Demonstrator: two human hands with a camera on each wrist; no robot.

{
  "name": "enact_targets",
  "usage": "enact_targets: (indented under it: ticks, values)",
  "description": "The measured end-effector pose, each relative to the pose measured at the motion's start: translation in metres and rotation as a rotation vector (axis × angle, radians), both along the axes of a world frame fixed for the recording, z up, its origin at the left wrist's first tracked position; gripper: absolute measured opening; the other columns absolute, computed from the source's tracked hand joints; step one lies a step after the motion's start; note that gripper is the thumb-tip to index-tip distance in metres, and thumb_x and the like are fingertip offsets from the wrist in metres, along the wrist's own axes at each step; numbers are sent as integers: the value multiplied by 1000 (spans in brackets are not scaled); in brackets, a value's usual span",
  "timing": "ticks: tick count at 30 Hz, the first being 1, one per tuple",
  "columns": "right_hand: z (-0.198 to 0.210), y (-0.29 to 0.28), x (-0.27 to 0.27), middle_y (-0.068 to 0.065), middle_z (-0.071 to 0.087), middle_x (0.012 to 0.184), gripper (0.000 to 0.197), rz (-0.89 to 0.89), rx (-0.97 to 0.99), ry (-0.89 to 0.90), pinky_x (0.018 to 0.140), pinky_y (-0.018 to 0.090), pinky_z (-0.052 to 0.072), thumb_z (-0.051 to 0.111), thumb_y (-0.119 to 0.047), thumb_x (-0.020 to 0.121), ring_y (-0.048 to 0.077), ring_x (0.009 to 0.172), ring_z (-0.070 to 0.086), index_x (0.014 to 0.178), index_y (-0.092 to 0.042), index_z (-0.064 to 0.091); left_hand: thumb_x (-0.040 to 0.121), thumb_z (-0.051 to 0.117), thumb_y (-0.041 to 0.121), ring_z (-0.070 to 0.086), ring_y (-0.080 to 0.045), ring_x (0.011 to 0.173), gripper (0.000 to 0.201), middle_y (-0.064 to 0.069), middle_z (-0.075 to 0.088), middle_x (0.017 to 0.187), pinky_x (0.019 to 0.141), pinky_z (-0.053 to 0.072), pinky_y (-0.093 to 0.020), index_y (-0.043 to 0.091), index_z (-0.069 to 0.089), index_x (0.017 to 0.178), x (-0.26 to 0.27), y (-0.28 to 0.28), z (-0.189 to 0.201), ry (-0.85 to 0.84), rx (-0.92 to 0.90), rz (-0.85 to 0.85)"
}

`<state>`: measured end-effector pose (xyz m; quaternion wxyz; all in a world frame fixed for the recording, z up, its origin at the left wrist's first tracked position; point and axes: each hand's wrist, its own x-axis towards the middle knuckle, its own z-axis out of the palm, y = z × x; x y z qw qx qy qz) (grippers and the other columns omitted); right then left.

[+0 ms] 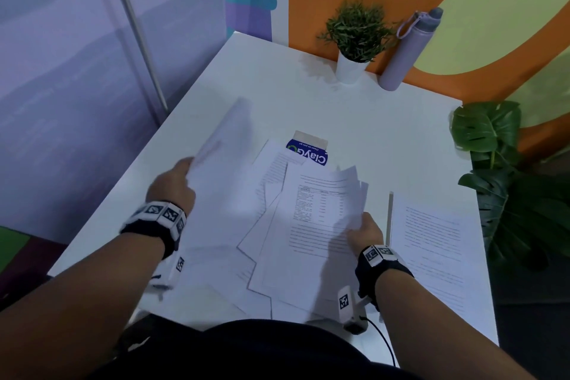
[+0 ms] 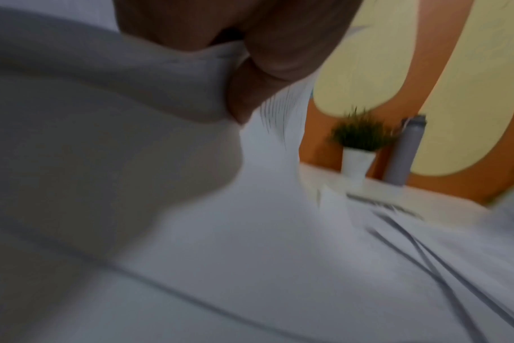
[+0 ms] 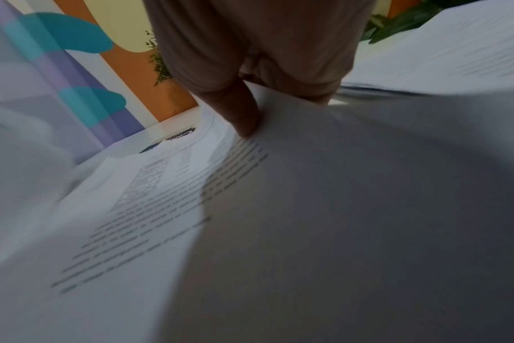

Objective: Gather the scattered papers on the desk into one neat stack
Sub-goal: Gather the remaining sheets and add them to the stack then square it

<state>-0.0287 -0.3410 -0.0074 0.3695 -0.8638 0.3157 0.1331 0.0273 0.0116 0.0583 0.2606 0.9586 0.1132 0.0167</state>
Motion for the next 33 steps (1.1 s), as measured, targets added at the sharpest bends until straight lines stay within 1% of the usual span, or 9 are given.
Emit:
enact_targets:
  ticks: [5, 8, 12, 16, 19, 22, 25, 31, 33]
  values:
    - [2, -11, 2, 15, 59, 92, 19, -54, -39, -64, 75, 40, 53, 40, 0, 84, 35, 85, 60, 96, -10, 49, 87, 42, -2, 60, -40, 100, 48, -19, 65, 112, 84, 48, -38, 22, 55, 126, 23, 2, 50, -385, -86, 66]
    - [6, -14, 5, 11, 54, 83, 19, -93, -57, -129, 70, 35, 48, 38, 5, 83, 32, 80, 56, 89, -11, 48, 90, 43, 4, 60, -25, 99, 40, -7, 65, 110, 87, 43, -24, 17, 56, 125, 28, -5, 70, -530, -268, 100]
    - [9, -16, 7, 14, 55, 90, 16, -87, -30, -124, 74, 32, 43, 38, 4, 86, 30, 83, 54, 92, -6, 49, 88, 52, 5, 61, -18, 101, 36, -2, 63, 109, 88, 44, -23, 12, 57, 123, 39, -17, 69, -382, -597, 162]
    - [9, -9, 5, 11, 52, 89, 15, -45, 10, -81, 77, 29, 37, 42, 4, 88, 28, 83, 48, 82, -10, 47, 84, 63, 5, 62, -25, 107, 38, -14, 65, 119, 87, 42, -27, 6, 58, 122, 26, -31, 41, -47, -518, 47]
    - [3, -5, 3, 18, 60, 93, 19, -39, 95, -48, 82, 40, 50, 42, 8, 79, 32, 87, 57, 92, -2, 52, 83, 67, 9, 60, -24, 109, 43, -12, 62, 124, 87, 40, -25, 7, 56, 125, 14, -39, 23, 109, -513, -61]
    - [-6, -6, 1, 22, 63, 101, 27, -30, 111, -38, 89, 48, 52, 42, 7, 77, 37, 96, 60, 100, 0, 55, 82, 68, 8, 63, -19, 98, 42, -5, 67, 113, 85, 46, -28, 8, 58, 123, 14, -41, 31, 24, -694, -17]
    - [-3, -6, -3, 18, 63, 104, 32, -38, 112, -36, 89, 42, 50, 45, 5, 81, 34, 98, 59, 109, -1, 58, 85, 63, 2, 69, -7, 80, 35, 12, 74, 90, 80, 55, -29, 7, 58, 119, 27, -38, 56, -108, -1015, 24]
    - [-2, -6, -2, 18, 64, 106, 36, -21, 129, -36, 87, 37, 48, 39, 9, 82, 30, 94, 57, 111, -3, 57, 86, 62, 9, 57, -10, 97, 39, 5, 60, 112, 70, 47, -6, 11, 57, 125, 42, -35, 66, -220, -753, 93]
    - [-2, -6, -2, 19, 64, 106, 37, -24, 142, -42, 90, 42, 51, 39, 10, 80, 33, 98, 59, 109, -4, 57, 84, 63, 7, 61, -14, 101, 39, 2, 63, 113, 86, 52, -17, 11, 58, 123, 41, -33, 58, -223, -811, 117]
